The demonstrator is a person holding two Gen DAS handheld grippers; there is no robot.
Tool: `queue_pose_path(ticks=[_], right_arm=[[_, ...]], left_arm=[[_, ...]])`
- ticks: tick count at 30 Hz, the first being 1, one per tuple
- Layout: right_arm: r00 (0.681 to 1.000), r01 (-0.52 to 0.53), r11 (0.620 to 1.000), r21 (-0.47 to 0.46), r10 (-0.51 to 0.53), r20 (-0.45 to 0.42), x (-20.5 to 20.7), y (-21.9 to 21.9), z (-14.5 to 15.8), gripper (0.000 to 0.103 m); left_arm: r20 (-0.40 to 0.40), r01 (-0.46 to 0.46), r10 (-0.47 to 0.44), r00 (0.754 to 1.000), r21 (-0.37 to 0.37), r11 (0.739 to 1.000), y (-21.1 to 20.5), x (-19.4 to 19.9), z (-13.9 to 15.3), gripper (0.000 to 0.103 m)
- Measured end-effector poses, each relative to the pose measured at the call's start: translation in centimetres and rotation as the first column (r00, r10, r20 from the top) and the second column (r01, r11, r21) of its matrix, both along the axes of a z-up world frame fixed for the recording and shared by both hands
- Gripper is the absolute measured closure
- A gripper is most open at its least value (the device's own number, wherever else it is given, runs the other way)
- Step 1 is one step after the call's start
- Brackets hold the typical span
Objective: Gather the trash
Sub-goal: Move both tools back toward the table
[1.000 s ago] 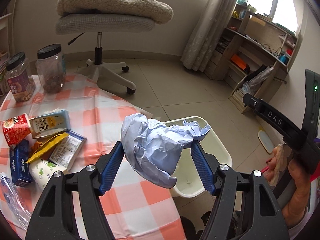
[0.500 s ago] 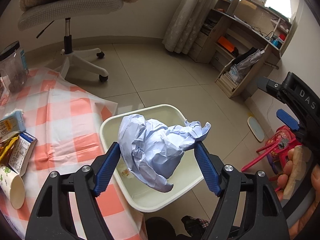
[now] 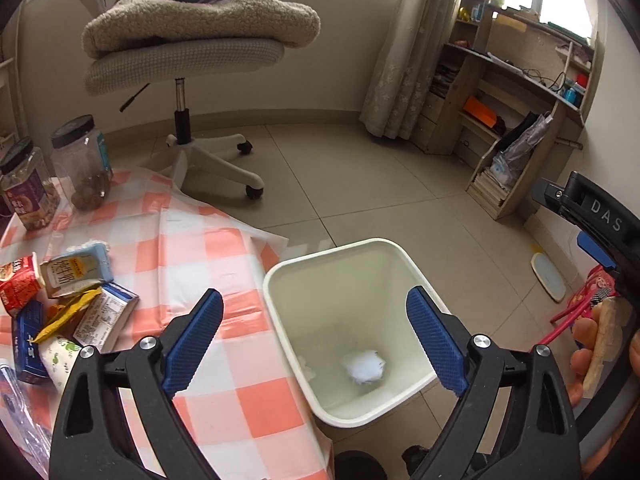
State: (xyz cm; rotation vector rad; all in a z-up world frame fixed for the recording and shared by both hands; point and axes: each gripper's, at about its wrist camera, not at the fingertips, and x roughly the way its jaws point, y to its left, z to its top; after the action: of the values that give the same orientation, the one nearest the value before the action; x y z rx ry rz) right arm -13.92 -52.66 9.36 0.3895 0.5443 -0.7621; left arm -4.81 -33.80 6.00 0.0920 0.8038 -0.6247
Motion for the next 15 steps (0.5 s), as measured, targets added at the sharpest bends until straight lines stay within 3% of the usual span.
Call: queue_pose_path(ticks=[6, 15], right_arm=[[0.997, -0.078, 0.997, -0.026, 0.077, -0.018, 1.1, 2.9, -0.2, 0.007], [0.964, -0.254, 0.966, -0.056, 0.248, -0.092, 3.8, 9.0, -1.3, 0.007]], left_arm=[[0.06, -0.102, 0.1, 0.993, 0.02, 0.995, 3.4, -0.5, 0.5, 0.011], [0.057, -0.272, 0.269, 0.961, 0.041, 0.962, 9.2, -0.3, -0.1, 0.009]])
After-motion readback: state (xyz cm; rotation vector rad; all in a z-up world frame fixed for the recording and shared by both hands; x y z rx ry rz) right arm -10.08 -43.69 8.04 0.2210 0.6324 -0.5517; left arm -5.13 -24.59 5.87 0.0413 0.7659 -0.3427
